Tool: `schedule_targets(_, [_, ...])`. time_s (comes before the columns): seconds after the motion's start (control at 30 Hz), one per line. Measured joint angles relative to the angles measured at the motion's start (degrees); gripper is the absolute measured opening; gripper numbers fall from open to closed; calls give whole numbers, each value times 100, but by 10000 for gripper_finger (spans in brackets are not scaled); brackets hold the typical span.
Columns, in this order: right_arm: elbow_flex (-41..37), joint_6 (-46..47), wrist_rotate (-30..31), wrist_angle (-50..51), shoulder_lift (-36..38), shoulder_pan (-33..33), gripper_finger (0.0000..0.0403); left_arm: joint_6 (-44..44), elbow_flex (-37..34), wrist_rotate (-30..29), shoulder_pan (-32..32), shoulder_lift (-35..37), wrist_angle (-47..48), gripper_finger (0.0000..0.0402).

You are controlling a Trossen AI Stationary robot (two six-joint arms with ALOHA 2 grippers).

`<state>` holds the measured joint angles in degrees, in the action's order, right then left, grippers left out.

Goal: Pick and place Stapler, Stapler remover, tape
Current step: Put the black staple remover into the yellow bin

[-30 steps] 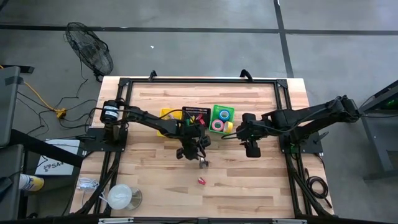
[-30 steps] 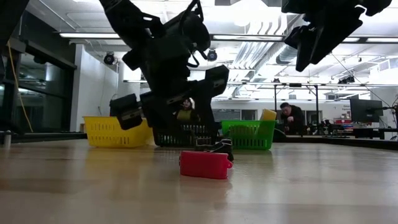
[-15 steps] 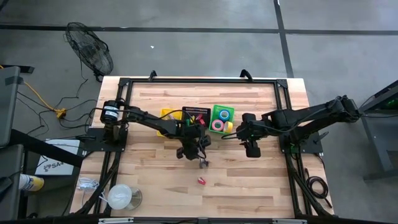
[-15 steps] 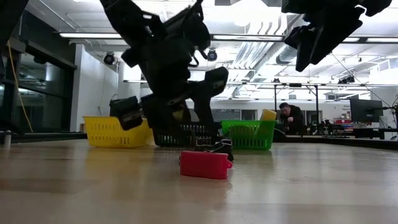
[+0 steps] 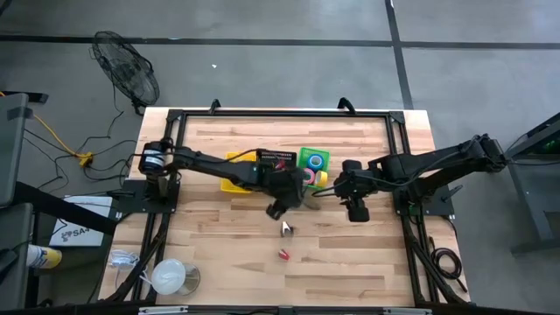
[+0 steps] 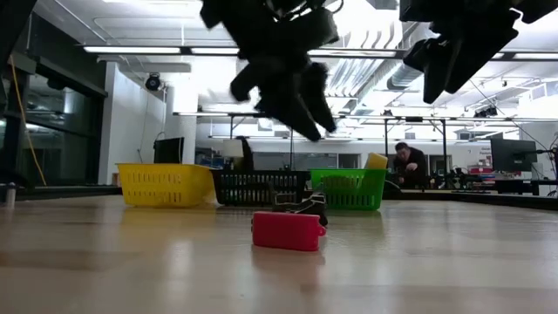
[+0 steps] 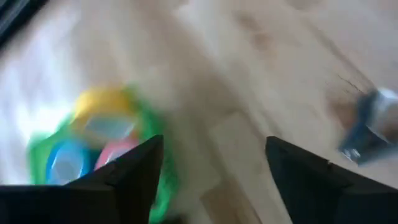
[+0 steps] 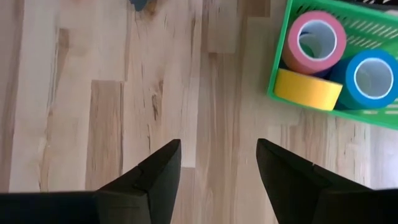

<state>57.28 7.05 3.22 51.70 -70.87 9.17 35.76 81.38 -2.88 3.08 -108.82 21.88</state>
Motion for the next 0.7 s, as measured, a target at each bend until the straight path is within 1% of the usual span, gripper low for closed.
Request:
schedule_targets(0.07, [0,2,0,90,0,0,200,-984,249,-258,-10,9,414,299])
schedule_targets(0.13, [0,32,7,195,0,0,200,-1755,416,-343,-14,-1,759,313])
schedule_targets(0.27, [0,182,40,488,0,-4,201,-3053,782,-182,9,-2,1646,321])
schedule_targets(0.37, [0,308,338,919,0,-17,200,-3644,835,-30,34,-2,2083,321])
schedule_targets(0.53, [2,170,948,1822,0,-17,201,-4304,835,246,56,-2,2085,321])
schedule_targets(0.67, [2,192,1475,2233,0,-17,200,-5043,835,179,93,-2,2143,321])
schedule_targets(0.7, [2,192,1588,2318,0,-17,201,-5246,835,87,126,-2,2173,321])
